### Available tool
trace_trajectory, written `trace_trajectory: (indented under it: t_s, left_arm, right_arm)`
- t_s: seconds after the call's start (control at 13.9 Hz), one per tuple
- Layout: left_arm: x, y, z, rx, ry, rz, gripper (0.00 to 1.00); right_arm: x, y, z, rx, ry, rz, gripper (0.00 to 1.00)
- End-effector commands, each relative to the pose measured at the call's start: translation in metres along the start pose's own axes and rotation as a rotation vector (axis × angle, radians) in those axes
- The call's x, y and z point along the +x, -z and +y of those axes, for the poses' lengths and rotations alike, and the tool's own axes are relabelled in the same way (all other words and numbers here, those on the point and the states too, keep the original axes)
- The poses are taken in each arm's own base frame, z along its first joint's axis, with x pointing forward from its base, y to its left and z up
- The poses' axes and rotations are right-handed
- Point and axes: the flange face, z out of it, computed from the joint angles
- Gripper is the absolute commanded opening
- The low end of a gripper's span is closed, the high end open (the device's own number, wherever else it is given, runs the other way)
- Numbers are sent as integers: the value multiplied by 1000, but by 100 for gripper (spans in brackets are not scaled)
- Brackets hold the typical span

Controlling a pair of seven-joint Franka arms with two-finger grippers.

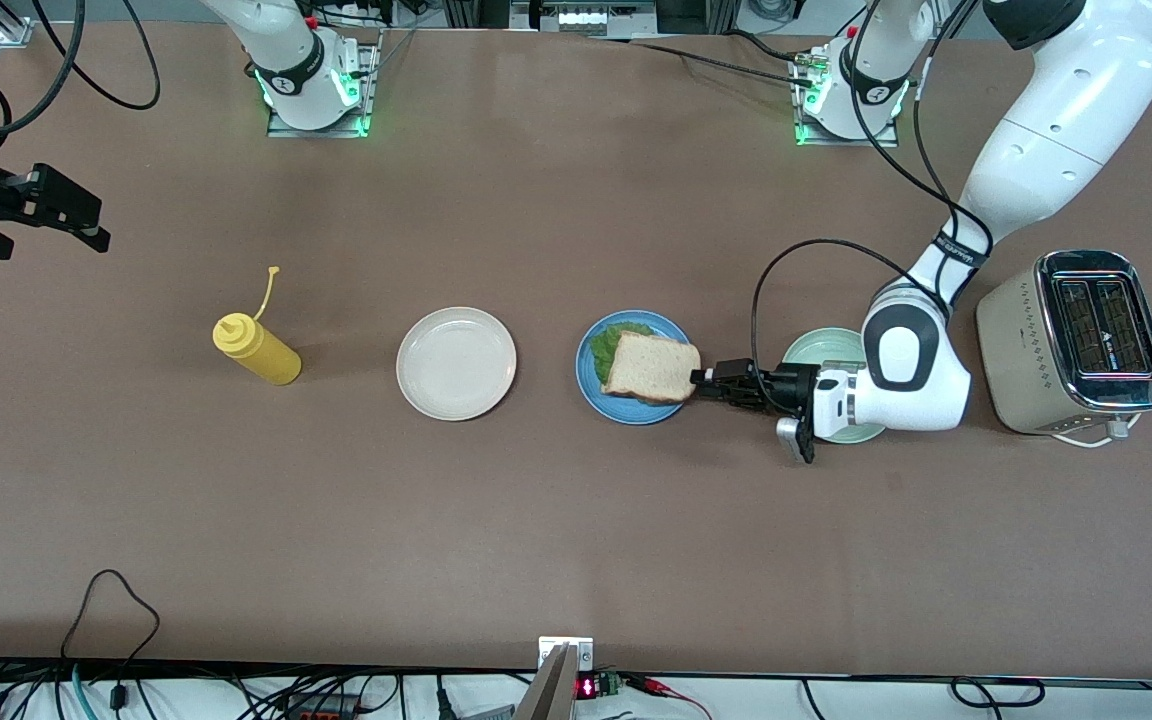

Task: Make sandwich in blue plate with both arms
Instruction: 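Open the left gripper and draw it back from the blue plate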

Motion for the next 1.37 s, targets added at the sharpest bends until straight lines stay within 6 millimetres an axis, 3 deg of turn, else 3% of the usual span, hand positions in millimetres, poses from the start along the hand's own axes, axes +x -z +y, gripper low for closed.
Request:
trace_trajectory:
  t_s: [0.0,0.22,0.58,0.79,1.15,1.3]
  left_arm:
    - [4,8,11,6,-50,0,100]
    - [9,23,21,97,-123,-53,100]
    - [35,78,68,255,-255,-122,100]
    - [45,122,90,334,-288,-212,100]
    - [44,189,130,480,-184,-299,100]
    - [44,213,157,592,-123,-350,100]
  right_arm:
    - [-1,5,-2,8,11,11,100]
    - [-1,5,-3,9,11,10,100]
    - [-2,6,-4,9,12,11,100]
    - [-2,6,-3,7,11,11,100]
    - [-2,6,-2,6,11,7,100]
    - [-2,6,-2,6,11,7,100]
